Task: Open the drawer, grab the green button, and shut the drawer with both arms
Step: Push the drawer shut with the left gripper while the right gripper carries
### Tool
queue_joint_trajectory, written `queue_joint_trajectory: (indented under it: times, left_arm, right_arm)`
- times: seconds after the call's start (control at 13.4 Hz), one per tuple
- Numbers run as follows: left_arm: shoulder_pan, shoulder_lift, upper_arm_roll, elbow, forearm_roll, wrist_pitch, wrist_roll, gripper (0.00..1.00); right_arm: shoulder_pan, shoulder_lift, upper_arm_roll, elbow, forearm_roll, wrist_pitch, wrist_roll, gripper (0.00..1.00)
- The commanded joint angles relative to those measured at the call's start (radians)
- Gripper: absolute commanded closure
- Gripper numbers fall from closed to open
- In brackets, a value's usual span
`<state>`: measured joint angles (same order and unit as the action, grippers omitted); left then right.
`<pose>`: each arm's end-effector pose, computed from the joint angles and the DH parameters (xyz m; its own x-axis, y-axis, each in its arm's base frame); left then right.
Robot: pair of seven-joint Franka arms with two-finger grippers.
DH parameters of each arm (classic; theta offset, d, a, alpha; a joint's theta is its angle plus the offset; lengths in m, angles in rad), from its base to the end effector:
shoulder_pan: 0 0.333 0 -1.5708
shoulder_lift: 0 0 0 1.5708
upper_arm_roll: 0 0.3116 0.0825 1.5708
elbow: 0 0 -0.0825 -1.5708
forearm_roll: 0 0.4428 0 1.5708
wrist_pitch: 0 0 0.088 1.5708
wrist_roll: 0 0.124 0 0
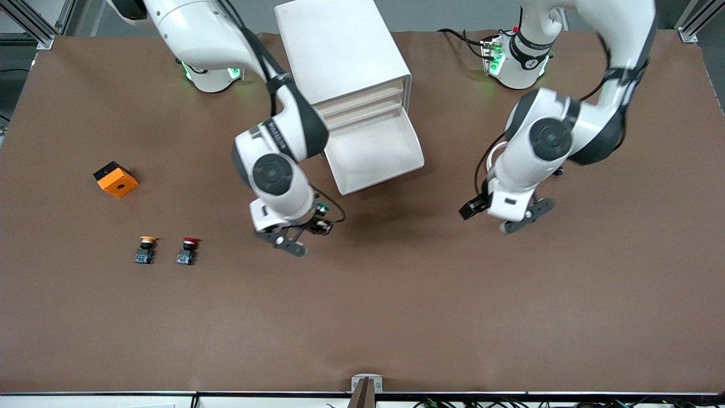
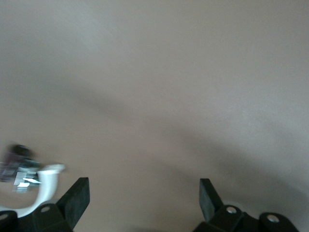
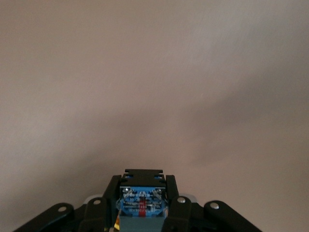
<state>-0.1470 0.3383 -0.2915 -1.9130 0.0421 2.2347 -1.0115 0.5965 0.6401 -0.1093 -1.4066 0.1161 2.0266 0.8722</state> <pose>0.6039 -0.2765 0.2686 0.8452 0.5318 -0.0535 0.5338 -0.8450 0.0320 0.6697 0.3792 0.2806 0.9141 -0.4036 -0.0399 -0.4043 -0.9145 -0.0119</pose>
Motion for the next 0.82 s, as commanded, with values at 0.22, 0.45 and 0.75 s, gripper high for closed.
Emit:
queue_joint_trajectory:
  times: [0.22,0.45,0.75]
  left_arm:
    - [-0.170,0.182,-0.005,0.094,-0.011,0.003,-0.245,0.00]
    - [-0.241,0.196,-0.018,0.091,-0.014,-0.007,-0.343,0.00]
    - [-0.338,0.200,-0.031,0.068,-0.018,-0.007,-0.403,0.00]
  right_arm:
    - [-0.147,-0.016,0.016,-0.046,-0.065,0.009,-0.235,1.00]
    - [-0.227,-0.013,0.019,-0.087,-0.090,0.084,-0.387,1.00]
    - [-0.309,0.004,0.020,-0.138,-0.087,0.167,-0.574,1.00]
